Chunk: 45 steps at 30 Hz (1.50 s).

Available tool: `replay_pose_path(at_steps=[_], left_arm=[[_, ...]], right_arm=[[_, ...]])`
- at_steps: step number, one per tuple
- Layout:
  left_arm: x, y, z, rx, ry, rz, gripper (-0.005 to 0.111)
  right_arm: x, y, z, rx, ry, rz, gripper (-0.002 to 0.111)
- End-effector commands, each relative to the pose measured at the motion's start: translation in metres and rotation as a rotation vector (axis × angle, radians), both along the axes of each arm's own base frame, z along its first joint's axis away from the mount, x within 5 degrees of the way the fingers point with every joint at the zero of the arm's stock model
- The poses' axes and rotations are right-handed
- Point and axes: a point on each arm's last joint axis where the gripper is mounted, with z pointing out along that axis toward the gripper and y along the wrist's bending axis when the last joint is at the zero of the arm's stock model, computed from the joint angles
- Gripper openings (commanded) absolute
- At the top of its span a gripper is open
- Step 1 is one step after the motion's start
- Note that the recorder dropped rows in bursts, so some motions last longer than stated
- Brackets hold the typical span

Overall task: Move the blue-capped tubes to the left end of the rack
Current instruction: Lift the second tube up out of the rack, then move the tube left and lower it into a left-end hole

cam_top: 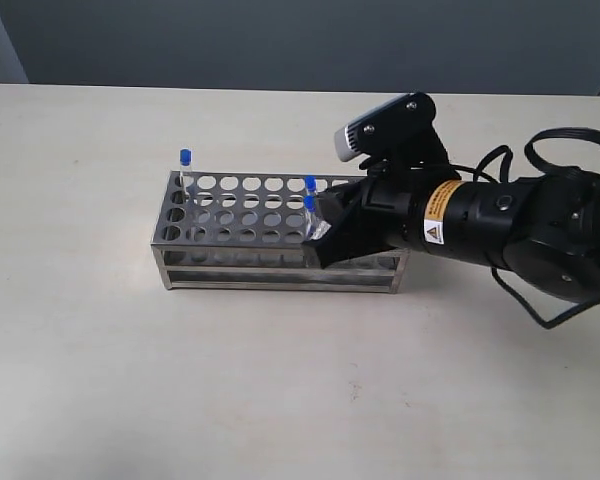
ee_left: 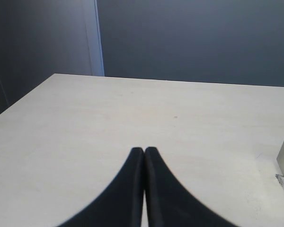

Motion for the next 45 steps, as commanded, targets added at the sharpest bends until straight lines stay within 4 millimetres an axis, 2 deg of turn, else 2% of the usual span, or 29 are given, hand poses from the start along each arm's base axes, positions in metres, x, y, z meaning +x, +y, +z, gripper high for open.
replay_pose_path(at_steps=[1, 12, 22, 28, 33, 38, 41, 45], left_arm=[[0.0, -0.001, -0.001, -0.005, 0.002, -0.009, 0.0], [0.0, -0.001, -0.001, -0.007, 0.002, -0.008, 0.0], [0.0, -0.001, -0.001, -0.007, 0.002, -0.008, 0.0], [0.0, -0.001, -0.001, -0.005, 0.002, -0.009, 0.0], [0.0, -0.001, -0.001, -0.005, 0.002, -0.009, 0.0], [0.0, -0.001, -0.001, -0.005, 0.002, -0.009, 0.0], [0.0, -0.001, -0.001, -0.005, 0.002, -0.009, 0.0], [0.0, -0.001, -0.001, -0.005, 0.002, -0.009, 0.0]], right_arm=[[-0.004, -0.004, 0.001, -0.048, 0.016, -0.007, -0.001], [-0.006, -0.005, 0.026, -0.026, -0.06, 0.008, -0.001], [0.012, 0.008, 0.056, 0.012, -0.163, 0.028, -0.001], [0.034, 0.032, 0.062, 0.051, -0.153, 0.097, -0.001], [0.05, 0.064, 0.055, 0.092, -0.098, 0.286, -0.001], [0.068, 0.087, 0.047, 0.037, -0.012, 0.423, -0.001], [0.077, 0.1, 0.05, 0.072, 0.05, 0.467, -0.001], [0.089, 0.107, 0.054, 0.077, 0.013, 0.468, -0.001]])
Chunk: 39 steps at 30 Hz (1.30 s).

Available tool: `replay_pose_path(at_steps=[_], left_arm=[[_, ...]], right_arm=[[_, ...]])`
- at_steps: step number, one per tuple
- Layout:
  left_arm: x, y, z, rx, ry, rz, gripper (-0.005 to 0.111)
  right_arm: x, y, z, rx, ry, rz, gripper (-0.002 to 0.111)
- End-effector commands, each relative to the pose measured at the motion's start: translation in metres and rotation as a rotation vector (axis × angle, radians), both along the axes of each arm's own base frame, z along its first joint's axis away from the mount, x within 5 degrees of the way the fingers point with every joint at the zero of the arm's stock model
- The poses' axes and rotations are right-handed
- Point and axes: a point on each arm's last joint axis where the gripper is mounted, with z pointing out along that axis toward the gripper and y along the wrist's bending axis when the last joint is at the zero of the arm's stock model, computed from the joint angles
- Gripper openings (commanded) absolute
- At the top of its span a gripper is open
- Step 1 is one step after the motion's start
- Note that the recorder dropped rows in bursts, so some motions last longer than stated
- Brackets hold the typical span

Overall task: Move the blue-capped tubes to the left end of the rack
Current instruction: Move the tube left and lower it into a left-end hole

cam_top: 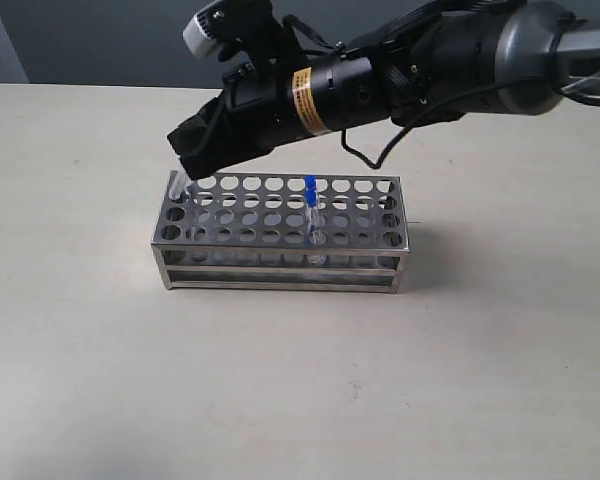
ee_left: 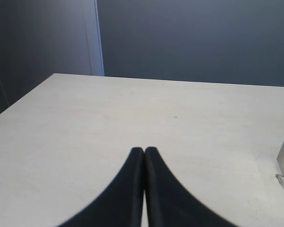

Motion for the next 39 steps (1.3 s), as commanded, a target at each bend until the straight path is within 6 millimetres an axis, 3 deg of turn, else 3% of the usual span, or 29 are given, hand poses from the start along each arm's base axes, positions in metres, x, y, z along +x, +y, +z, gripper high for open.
replay_pose_path(at_steps=[1, 20, 26, 39], left_arm=[[0.0, -0.001, -0.001, -0.005, 0.002, -0.009, 0.0], [0.0, -0.001, -0.001, -0.005, 0.002, -0.009, 0.0], [0.0, -0.001, -0.001, -0.005, 0.002, -0.009, 0.0], [0.0, -0.001, -0.001, -0.005, 0.002, -0.009, 0.0]], right_arm=[[0.01, 0.007, 0.005, 0.004, -0.02, 0.005, -0.001], [0.029, 0.017, -0.036, -0.066, -0.032, 0.004, -0.001], [0.022, 0.039, -0.041, -0.077, -0.075, 0.068, -0.001], [0.021, 0.043, -0.064, -0.108, -0.052, 0.093, -0.001]])
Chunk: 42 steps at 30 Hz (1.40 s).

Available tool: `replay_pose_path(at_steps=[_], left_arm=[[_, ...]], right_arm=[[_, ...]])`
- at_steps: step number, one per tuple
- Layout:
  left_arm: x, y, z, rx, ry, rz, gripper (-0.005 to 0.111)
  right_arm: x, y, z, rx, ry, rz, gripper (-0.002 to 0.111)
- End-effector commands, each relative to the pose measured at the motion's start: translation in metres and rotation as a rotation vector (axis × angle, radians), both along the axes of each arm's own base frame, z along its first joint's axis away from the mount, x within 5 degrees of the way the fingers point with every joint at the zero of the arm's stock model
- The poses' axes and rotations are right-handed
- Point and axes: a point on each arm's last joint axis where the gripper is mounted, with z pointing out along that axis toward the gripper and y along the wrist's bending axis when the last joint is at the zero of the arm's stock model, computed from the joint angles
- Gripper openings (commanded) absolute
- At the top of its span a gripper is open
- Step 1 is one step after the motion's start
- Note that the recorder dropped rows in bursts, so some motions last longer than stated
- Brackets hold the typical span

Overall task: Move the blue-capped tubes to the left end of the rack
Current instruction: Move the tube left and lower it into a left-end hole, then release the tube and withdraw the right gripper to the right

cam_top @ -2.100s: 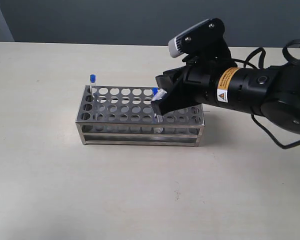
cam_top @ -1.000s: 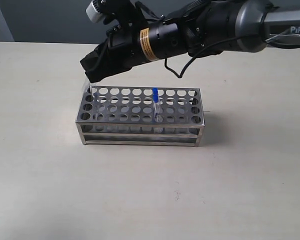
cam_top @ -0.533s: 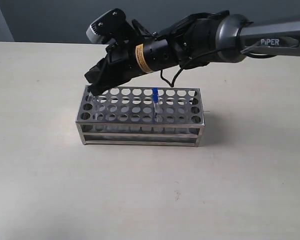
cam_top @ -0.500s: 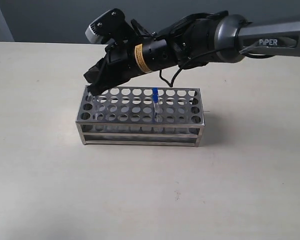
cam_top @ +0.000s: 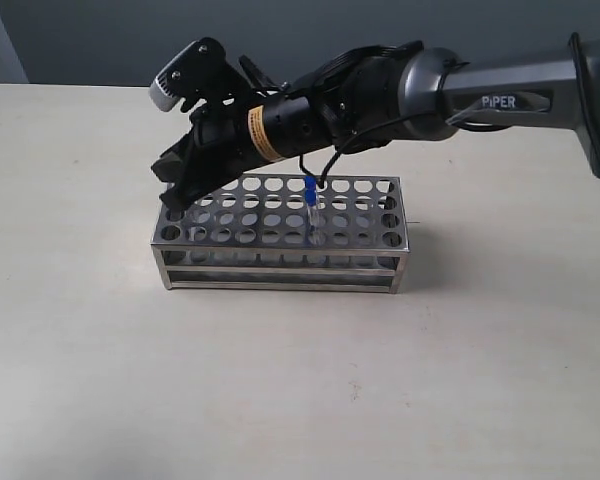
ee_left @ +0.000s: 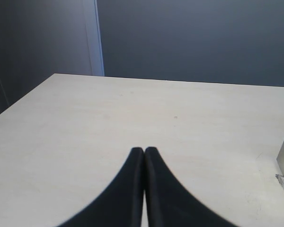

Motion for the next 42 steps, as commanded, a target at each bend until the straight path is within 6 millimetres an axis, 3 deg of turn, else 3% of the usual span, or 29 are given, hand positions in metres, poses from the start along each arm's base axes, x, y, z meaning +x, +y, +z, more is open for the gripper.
replay_pose_path(at_steps=[1, 10, 34, 36, 40, 42], left_arm=[[0.0, -0.001, -0.001, -0.005, 0.002, -0.009, 0.0], [0.0, -0.001, -0.001, -0.005, 0.002, -0.009, 0.0], [0.0, 0.0, -0.001, -0.004, 0.002, -0.008, 0.0], [0.0, 0.0, -0.001, -0.004, 0.002, -0.008, 0.0], [0.0, 0.0, -0.001, -0.004, 0.002, -0.008, 0.0], [0.0, 0.0, -0.001, -0.004, 0.002, -0.008, 0.0]], right_arm=[[-0.004, 0.004, -0.012, -0.021, 0.014, 0.03, -0.001], [-0.013, 0.014, -0.016, -0.036, -0.017, 0.078, -0.001], [-0.016, 0.016, -0.024, -0.033, 0.024, 0.101, 0.0], [-0.016, 0.016, -0.024, -0.031, 0.026, 0.105, 0.007], [-0.017, 0.016, -0.023, -0.029, 0.029, 0.111, 0.032], [-0.017, 0.016, -0.022, -0.027, 0.027, 0.111, 0.04]])
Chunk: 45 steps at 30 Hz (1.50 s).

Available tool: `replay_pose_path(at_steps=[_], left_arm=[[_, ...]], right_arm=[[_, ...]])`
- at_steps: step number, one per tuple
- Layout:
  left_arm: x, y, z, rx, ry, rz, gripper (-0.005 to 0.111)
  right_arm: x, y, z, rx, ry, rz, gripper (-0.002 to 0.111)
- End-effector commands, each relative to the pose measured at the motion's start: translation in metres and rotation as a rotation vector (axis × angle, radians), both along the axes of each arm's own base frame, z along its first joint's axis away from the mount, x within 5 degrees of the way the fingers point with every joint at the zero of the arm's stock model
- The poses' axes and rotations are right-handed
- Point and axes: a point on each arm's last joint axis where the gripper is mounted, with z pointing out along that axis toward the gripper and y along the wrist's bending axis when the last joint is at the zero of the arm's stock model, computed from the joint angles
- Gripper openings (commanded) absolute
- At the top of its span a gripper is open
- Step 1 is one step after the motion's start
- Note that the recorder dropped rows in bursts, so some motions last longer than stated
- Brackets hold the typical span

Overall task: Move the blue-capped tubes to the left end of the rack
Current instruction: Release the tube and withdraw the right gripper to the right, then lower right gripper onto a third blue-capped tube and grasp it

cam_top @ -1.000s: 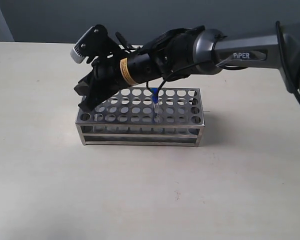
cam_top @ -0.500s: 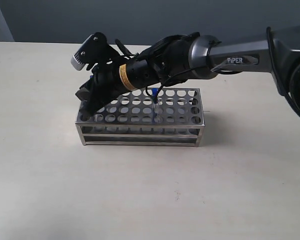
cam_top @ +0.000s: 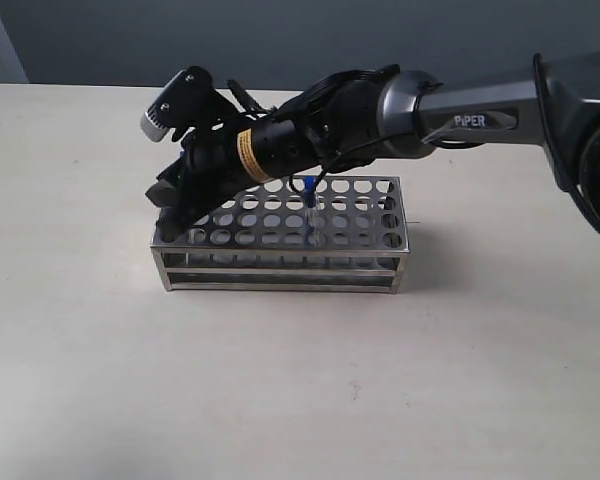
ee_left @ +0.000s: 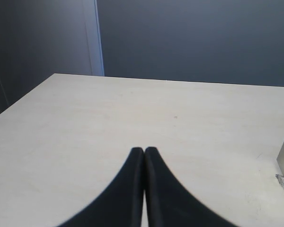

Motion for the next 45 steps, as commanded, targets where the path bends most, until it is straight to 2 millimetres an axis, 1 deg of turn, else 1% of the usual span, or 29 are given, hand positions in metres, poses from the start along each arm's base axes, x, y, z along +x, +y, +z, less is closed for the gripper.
replay_pose_path(at_steps=[1, 6, 11, 14, 18, 20, 22, 25, 28, 31, 32, 35, 38, 40, 45], left_arm=[[0.0, 0.0, -0.001, -0.004, 0.002, -0.008, 0.0], [0.0, 0.0, -0.001, -0.004, 0.002, -0.008, 0.0], [0.0, 0.0, -0.001, -0.004, 0.002, -0.008, 0.0], [0.0, 0.0, -0.001, -0.004, 0.002, -0.008, 0.0], [0.0, 0.0, -0.001, -0.004, 0.002, -0.008, 0.0], [0.0, 0.0, -0.001, -0.004, 0.002, -0.008, 0.0], [0.0, 0.0, -0.001, -0.004, 0.002, -0.008, 0.0], [0.0, 0.0, -0.001, -0.004, 0.002, -0.008, 0.0], [0.0, 0.0, -0.001, -0.004, 0.002, -0.008, 0.0], [0.0, 0.0, -0.001, -0.004, 0.002, -0.008, 0.0], [0.0, 0.0, -0.001, -0.004, 0.002, -0.008, 0.0], [0.0, 0.0, -0.001, -0.004, 0.002, -0.008, 0.0], [0.0, 0.0, -0.001, -0.004, 0.002, -0.008, 0.0], [0.0, 0.0, -0.001, -0.004, 0.002, -0.008, 0.0], [0.0, 0.0, -0.001, -0.004, 0.002, -0.008, 0.0]], right_arm=[[-0.01, 0.004, -0.002, 0.009, 0.036, 0.063, 0.04], [-0.012, 0.004, 0.01, 0.028, 0.022, 0.074, 0.04], [-0.01, 0.0, 0.038, 0.045, -0.058, 0.026, 0.04], [-0.011, -0.002, 0.048, 0.055, -0.088, 0.033, 0.04], [-0.012, -0.003, 0.057, 0.065, -0.104, 0.028, 0.04], [-0.01, -0.005, 0.062, 0.06, -0.131, -0.008, 0.04], [-0.005, -0.009, 0.071, 0.054, -0.174, -0.068, 0.04], [0.005, -0.022, 0.087, 0.06, -0.219, -0.192, 0.04], [0.013, -0.048, 0.095, 0.085, -0.162, -0.289, 0.04], [0.015, -0.083, 0.082, 0.051, -0.093, -0.376, 0.04], [0.015, -0.099, 0.075, 0.03, -0.069, -0.425, 0.04], [0.008, -0.128, 0.06, -0.023, -0.033, -0.499, 0.04], [-0.004, -0.14, 0.051, -0.05, 0.001, -0.514, 0.04], [-0.008, -0.142, 0.048, -0.059, 0.013, -0.512, 0.04], [-0.022, -0.143, 0.031, -0.086, 0.082, -0.472, 0.04]])
